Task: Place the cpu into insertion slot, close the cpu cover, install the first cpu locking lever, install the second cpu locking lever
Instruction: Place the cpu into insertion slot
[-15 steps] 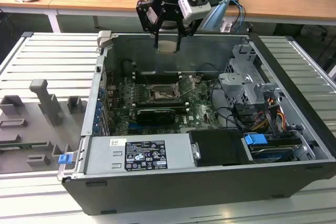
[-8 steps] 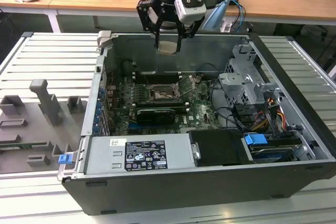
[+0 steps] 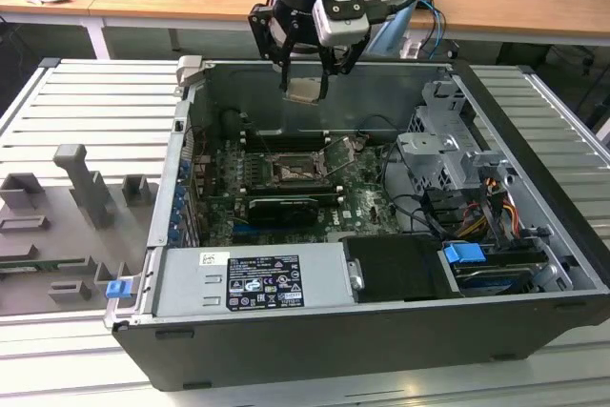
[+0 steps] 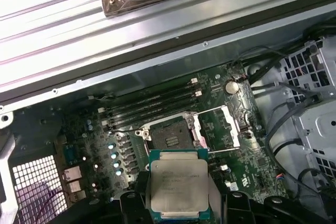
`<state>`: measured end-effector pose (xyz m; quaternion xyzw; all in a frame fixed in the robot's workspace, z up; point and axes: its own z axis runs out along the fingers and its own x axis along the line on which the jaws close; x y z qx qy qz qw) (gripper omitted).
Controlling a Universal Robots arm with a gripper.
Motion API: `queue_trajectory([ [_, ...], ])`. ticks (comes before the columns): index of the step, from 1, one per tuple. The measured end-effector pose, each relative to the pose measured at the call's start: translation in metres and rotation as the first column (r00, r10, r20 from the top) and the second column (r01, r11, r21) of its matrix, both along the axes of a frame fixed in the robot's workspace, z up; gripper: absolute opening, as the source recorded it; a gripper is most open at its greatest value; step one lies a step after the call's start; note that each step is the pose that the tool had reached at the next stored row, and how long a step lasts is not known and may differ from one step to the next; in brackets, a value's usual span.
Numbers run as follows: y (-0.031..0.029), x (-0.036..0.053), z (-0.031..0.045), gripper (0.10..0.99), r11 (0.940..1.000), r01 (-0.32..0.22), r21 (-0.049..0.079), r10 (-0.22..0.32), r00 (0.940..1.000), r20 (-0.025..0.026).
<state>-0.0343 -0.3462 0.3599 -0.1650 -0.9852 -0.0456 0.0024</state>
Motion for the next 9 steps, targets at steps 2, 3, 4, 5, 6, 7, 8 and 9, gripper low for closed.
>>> queue_trajectory([
  [2,0.0000,0.0000,-0.0002,0.529,0.9994,0.034,0.000,-0.034,0.9994,0.0000],
  [3,0.0000,0.0000,-0.0003,0.529,0.9989,0.046,0.000,-0.046,0.9989,0.0000],
  [4,0.0000,0.0000,-0.0004,0.529,0.9981,0.061,0.000,-0.061,0.9981,0.0000],
  [5,0.0000,0.0000,-0.0004,0.529,0.9972,0.075,0.000,-0.075,0.9972,0.0000],
  [6,0.0000,0.0000,-0.0005,0.529,0.9961,0.088,0.000,-0.088,0.9961,0.0000],
  [7,0.0000,0.0000,-0.0006,0.529,0.9948,0.101,0.000,-0.101,0.9948,0.0000],
  [8,0.0000,0.0000,-0.0007,0.529,0.9936,0.113,0.000,-0.113,0.9936,0.0000],
  [9,0.0000,0.0000,-0.0008,0.529,0.9923,0.124,0.000,-0.124,0.9923,0.0000],
])
